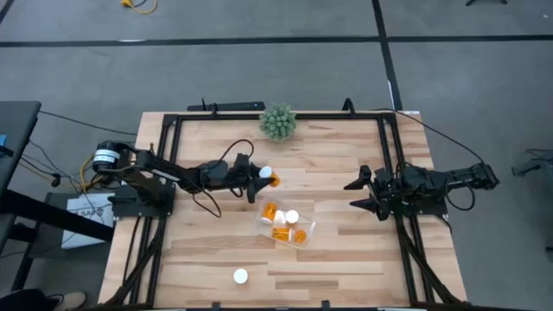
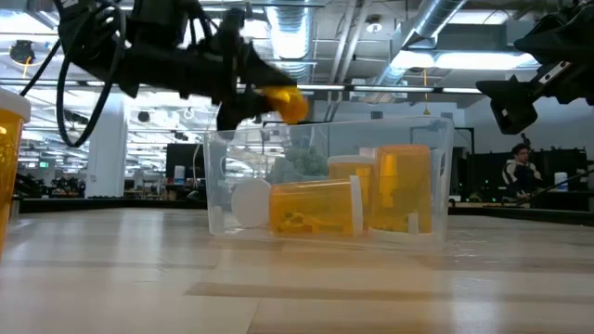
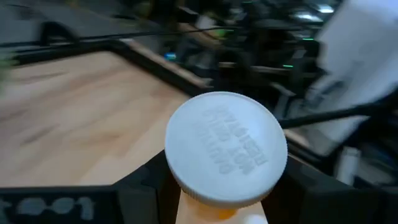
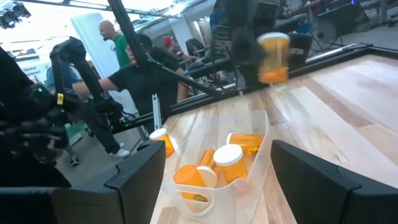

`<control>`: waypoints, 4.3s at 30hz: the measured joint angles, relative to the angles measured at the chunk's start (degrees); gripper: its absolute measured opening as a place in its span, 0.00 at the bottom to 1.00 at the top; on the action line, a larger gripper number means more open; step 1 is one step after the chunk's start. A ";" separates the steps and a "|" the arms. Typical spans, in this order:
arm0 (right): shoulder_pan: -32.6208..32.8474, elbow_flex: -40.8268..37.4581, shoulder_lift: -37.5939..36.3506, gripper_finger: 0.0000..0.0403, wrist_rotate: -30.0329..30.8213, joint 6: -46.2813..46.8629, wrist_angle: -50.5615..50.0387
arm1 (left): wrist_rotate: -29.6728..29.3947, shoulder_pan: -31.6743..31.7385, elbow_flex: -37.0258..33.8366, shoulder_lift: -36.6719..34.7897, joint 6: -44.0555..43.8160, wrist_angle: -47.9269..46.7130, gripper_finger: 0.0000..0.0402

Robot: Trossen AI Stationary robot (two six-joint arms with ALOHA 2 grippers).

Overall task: Pick and place pill bottles into a basket
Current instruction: Put the orange pill bottle into the transparent bin

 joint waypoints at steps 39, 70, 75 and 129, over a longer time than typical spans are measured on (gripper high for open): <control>0.01 0.01 -0.02 0.71 0.00 0.00 0.04 | 10.49 -8.69 9.44 9.11 4.86 -13.85 0.40; 0.01 0.01 0.00 0.71 0.00 0.00 -0.01 | 3.30 -7.88 11.22 12.64 10.65 -20.96 0.40; -0.02 0.00 0.00 0.71 0.00 0.01 -0.01 | 3.30 -7.88 11.22 12.64 10.96 -20.93 0.42; -0.01 0.02 0.00 0.71 0.00 -0.01 -0.01 | -3.78 -10.68 8.37 -18.34 13.18 -51.08 0.67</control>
